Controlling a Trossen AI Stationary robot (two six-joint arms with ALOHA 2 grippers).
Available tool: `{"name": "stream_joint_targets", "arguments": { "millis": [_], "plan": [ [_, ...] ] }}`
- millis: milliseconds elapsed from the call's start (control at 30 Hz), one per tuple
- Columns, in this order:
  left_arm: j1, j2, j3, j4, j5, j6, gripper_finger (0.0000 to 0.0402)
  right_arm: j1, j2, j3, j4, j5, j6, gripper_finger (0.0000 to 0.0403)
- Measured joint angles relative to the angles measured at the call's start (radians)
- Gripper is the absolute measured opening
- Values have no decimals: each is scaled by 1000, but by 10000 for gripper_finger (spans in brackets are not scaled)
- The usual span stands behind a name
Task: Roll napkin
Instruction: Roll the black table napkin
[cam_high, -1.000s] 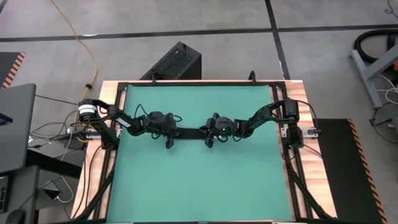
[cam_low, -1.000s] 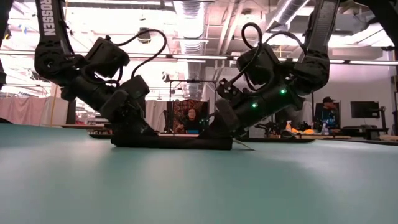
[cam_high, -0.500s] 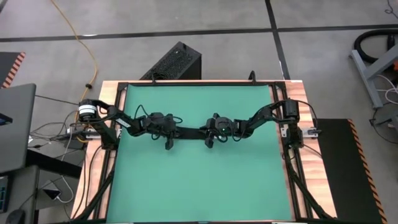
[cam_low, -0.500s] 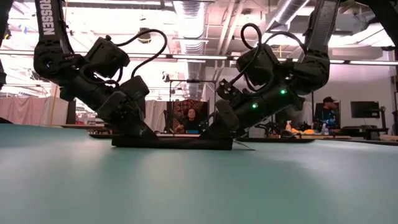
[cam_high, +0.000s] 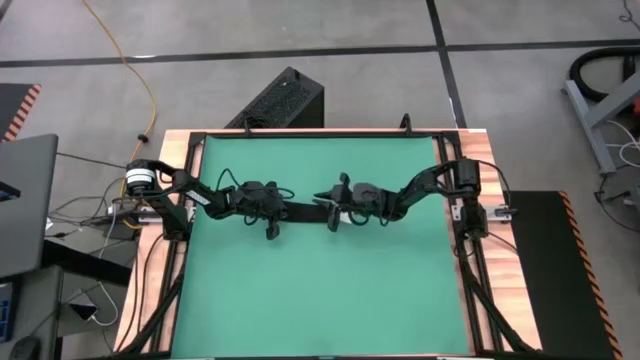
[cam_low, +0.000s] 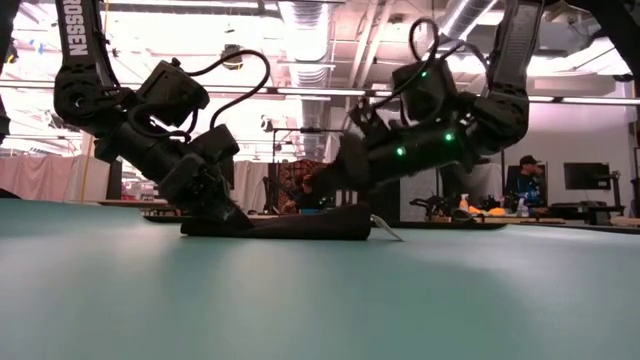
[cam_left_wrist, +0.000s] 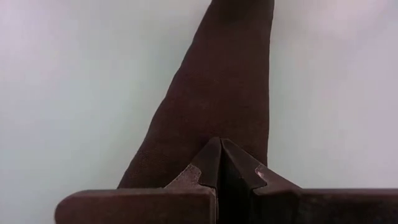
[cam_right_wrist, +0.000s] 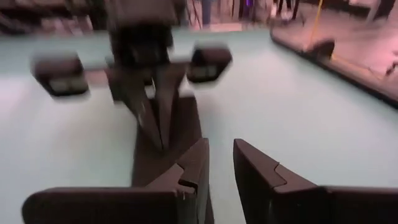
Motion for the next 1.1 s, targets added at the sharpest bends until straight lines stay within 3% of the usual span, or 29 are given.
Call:
{"name": "stream_joint_targets", "arguments": {
  "millis": [267, 367, 467, 667, 1100],
  "plan": [
    [0, 0, 0, 0, 2, -49, 0, 78, 17, 1, 55, -34, 7, 98],
    [0, 0, 0, 0, 14, -65, 0, 98, 19, 1, 27, 15, 7, 98],
    [1, 0, 0, 0, 29, -70, 0, 85, 19, 2, -42, 71, 9, 98],
    [1, 1, 0, 6, 25, -71, 0, 42, 19, 2, -173, 70, 67, 98],
    [1, 2, -2, 184, 64, -155, 0, 29, 17, 3, -200, 69, 64, 98]
  ]
}}
